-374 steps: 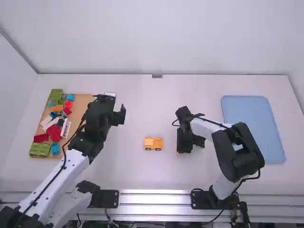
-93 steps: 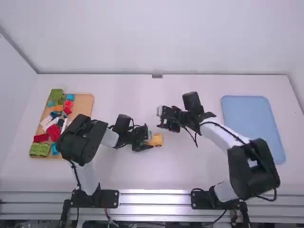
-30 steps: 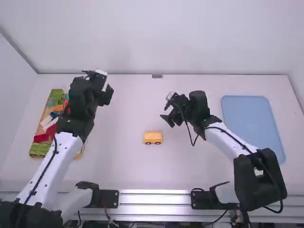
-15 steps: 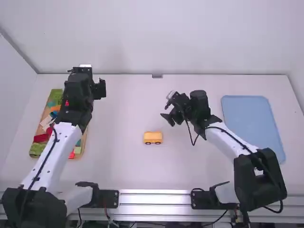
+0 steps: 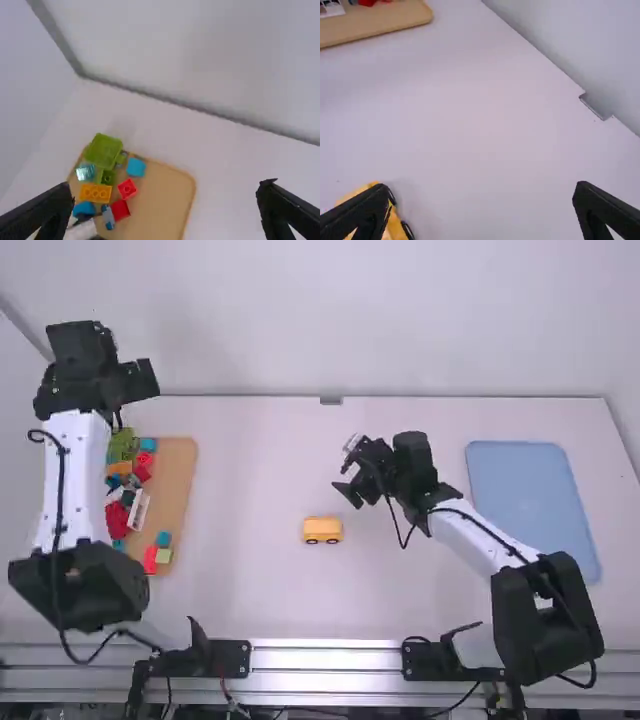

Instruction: Assemble lego blocks to make yellow taxi

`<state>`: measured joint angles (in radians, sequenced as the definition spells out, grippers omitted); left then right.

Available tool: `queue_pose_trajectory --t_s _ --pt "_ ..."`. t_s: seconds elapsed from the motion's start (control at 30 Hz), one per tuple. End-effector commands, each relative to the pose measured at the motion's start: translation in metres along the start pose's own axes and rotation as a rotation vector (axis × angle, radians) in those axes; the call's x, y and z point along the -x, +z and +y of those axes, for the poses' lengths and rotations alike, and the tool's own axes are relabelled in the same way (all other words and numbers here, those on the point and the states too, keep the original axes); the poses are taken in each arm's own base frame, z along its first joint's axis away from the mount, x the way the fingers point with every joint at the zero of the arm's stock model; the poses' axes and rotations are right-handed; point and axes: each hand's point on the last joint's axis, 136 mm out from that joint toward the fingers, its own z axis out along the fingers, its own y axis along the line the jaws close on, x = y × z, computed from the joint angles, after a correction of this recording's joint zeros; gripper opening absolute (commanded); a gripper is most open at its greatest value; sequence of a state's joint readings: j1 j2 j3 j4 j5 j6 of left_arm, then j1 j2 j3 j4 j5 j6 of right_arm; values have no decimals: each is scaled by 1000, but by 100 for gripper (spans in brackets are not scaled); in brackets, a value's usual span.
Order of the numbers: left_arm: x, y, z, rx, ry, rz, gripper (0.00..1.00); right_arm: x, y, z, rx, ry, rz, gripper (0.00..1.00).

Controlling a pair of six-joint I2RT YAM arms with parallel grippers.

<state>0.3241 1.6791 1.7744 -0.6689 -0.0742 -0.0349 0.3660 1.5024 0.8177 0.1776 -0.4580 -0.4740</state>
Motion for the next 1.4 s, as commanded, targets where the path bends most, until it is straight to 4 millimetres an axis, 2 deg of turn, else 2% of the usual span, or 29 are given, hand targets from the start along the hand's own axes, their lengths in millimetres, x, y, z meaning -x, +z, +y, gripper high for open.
queue_pose_trajectory --t_s 0.0,0.17,0.2,0.3,0.33,0.47,0.57,0.63,0.83,1.0,1.3,1.37 --pt "-7 27 10 -3 -76 86 100 -1 1 3 -9 0 9 98" --pt "-42 80 47 72 -204 276 99 1 3 5 -13 -10 12 98" --pt "-43 81 49 75 -209 281 98 1 3 5 -14 -10 11 98" --pt "-69 108 73 112 -284 360 97 0 3 5 -13 -8 14 98" --pt "-72 110 75 110 -289 368 97 0 3 5 -13 -7 14 98" --pt "-105 140 92 64 -384 453 95 0 3 5 -12 -7 14 98" --pt "-128 158 103 34 -475 506 89 0 3 5 -9 -7 13 98" --pt "-136 168 107 20 -520 519 85 0 3 6 -8 -8 13 98" --pt "-150 183 120 107 -619 521 82 0 3 7 -7 -7 13 98" --pt "-156 192 114 119 -663 510 78 -1 3 7 -3 -6 15 98" --pt "-187 204 124 207 -764 515 73 -2 3 7 -2 -3 21 98" --pt "-191 205 125 216 -781 517 76 -2 3 8 -1 -2 21 98"
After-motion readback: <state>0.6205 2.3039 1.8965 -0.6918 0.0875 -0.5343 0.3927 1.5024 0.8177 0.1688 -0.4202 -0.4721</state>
